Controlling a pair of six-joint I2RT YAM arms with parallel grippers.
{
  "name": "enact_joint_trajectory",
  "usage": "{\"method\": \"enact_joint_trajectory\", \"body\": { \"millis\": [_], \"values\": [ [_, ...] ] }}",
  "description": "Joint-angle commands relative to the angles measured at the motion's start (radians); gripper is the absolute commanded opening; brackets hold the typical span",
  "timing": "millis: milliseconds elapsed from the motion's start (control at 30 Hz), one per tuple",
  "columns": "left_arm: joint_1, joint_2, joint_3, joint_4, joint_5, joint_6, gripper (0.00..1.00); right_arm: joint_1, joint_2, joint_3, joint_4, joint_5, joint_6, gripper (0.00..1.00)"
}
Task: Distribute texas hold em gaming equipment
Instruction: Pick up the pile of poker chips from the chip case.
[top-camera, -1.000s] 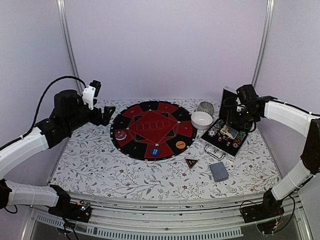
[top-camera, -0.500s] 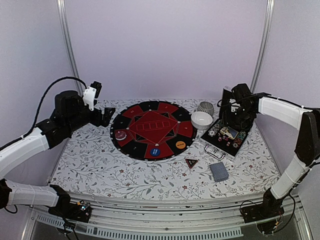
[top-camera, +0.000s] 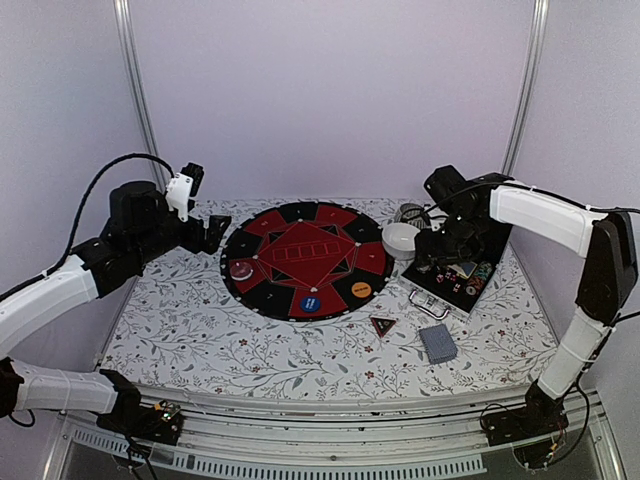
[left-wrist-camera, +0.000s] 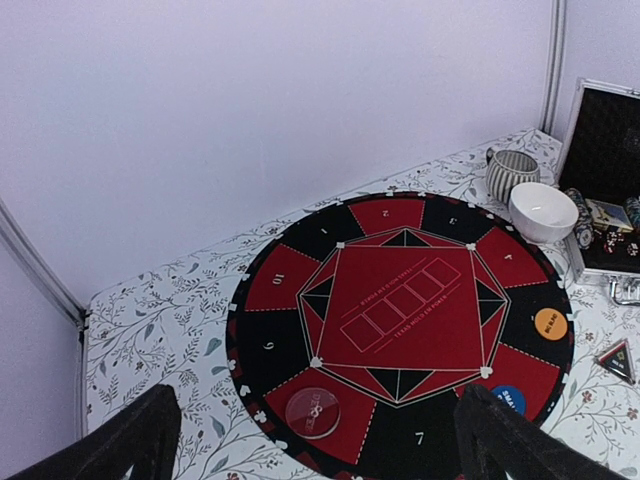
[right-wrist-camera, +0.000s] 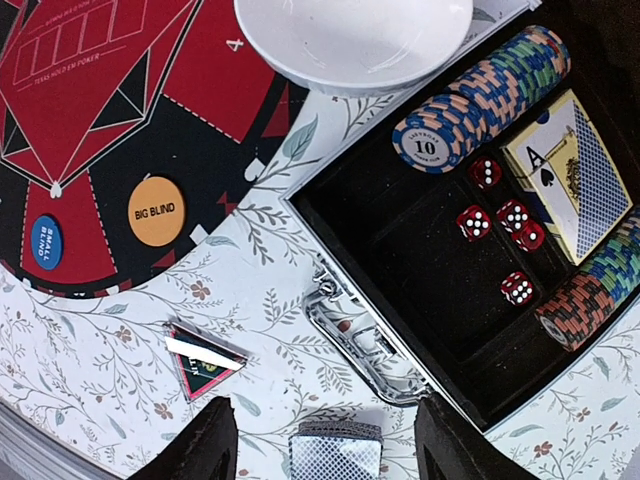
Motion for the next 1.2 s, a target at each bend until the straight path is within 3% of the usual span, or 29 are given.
{"method": "enact_joint_trajectory", "body": {
  "millis": [0,333,733,967,1167],
  "values": [
    [0.009,-0.012,-0.007,0.020,0.005,0.008,0.98,-0.004,0.030,0.059,-0.028,0.068,-0.009,0.62],
    [0.009,-0.002,-0.011,0.021,-0.012,0.019,0.98,-0.126,0.199,0.109,0.156,0.039,-0.234,0.42],
    [0.010,0.013,-0.013,0.023,-0.005,0.023,0.98,-0.170,0.297,0.088,0.293,-0.010,-0.299,0.44],
    [0.009,0.018,-0.013,0.023,-0.004,0.025,0.98,-0.177,0.327,0.085,0.300,-0.037,-0.338,0.38],
    [0.011,0.021,-0.013,0.023,-0.001,0.025,0.98,-0.178,0.354,0.060,0.308,-0.030,-0.340,0.38]
  ]
}}
